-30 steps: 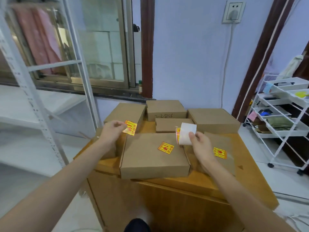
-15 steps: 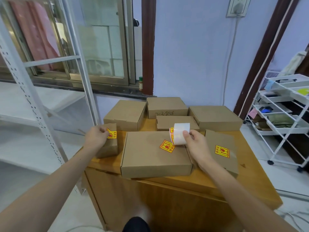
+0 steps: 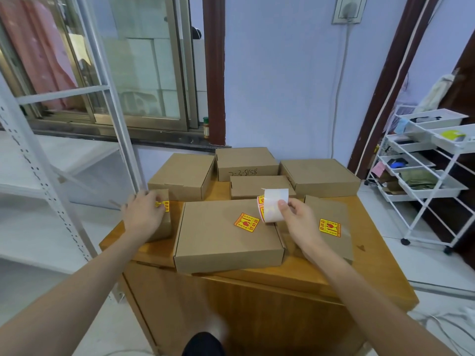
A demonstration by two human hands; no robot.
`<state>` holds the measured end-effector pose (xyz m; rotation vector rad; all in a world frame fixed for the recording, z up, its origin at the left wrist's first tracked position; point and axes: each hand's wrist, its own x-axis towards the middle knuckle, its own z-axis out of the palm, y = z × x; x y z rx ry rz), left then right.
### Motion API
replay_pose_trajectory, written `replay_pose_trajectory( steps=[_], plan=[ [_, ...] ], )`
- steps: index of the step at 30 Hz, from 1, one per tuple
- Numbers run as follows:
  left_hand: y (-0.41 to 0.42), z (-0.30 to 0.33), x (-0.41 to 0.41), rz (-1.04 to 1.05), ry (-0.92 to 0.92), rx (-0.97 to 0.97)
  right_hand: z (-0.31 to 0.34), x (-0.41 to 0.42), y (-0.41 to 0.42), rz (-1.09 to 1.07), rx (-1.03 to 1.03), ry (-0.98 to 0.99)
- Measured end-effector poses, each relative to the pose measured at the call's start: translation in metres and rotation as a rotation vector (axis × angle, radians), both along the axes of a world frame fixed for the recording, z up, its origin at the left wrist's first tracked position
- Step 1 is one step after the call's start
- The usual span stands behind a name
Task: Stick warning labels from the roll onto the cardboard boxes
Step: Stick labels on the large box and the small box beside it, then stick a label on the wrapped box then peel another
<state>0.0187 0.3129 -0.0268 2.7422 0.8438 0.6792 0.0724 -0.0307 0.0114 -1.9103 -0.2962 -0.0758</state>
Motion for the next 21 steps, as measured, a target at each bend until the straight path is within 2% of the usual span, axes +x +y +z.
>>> replay_pose_trajectory(
  steps=[9, 13, 15, 18, 21],
  plan=[
    [-0.009, -0.004, 0.0, -0.001, 0.116, -0.019, -0.003, 0.001, -0.002, -0.003, -0.001, 0.022],
    [-0.016, 0.001, -0.005, -0.016, 0.213, 0.111, 0.0, 0.001, 0.003, 0.003, 0.031, 0.021],
    [-0.032, 0.014, -0.005, -0.048, 0.178, 0.172, 0.002, 0.002, 0.004, -0.001, 0.064, 0.034],
    [-0.077, 0.041, 0.001, -0.262, 0.043, 0.133, 0.004, 0.003, 0.006, -0.024, 0.114, 0.071],
    [-0.135, 0.061, 0.004, -0.672, -0.114, 0.058, 0.006, 0.002, 0.007, -0.066, 0.219, 0.14]
  ],
)
